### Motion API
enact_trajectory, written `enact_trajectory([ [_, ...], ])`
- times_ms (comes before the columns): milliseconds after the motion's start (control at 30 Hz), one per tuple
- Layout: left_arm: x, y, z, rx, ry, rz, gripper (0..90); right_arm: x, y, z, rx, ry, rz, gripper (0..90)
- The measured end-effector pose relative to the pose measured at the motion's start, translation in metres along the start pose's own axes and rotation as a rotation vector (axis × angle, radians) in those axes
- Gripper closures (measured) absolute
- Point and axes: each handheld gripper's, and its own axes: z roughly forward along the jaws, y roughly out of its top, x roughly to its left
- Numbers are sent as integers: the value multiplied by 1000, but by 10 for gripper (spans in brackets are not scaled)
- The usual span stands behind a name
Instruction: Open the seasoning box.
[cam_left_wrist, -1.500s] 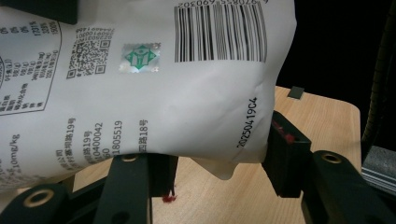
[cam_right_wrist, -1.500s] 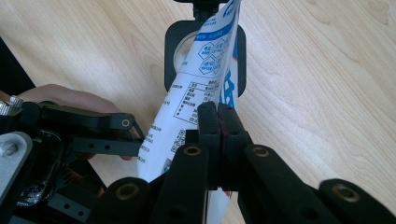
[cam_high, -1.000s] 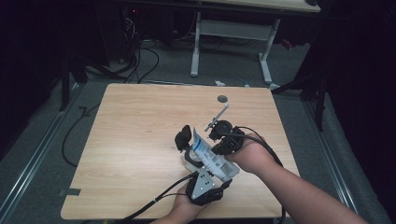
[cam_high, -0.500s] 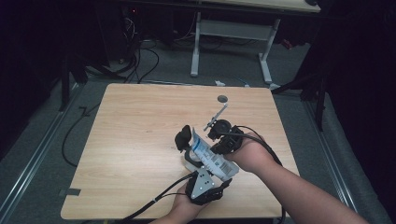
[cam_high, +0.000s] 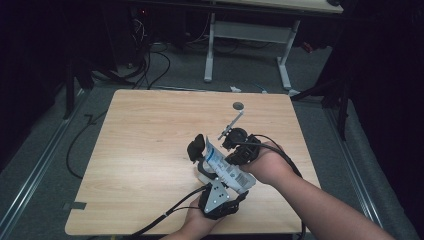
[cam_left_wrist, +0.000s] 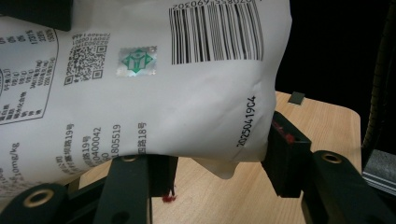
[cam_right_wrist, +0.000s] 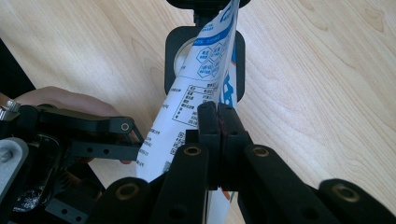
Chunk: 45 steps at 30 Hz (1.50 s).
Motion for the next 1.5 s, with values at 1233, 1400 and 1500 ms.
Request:
enact_trajectory([
  [1233,0,2,-1,-8,1,3,519,1,0,-3,-12,-4,-2,900],
  [1400,0,3,-2,-10,1,3,519,2,1,-4,-9,-6,-1,900],
  [1500,0,3,-2,-11,2,3,519,2,1,-5,-5,-9,-2,900],
])
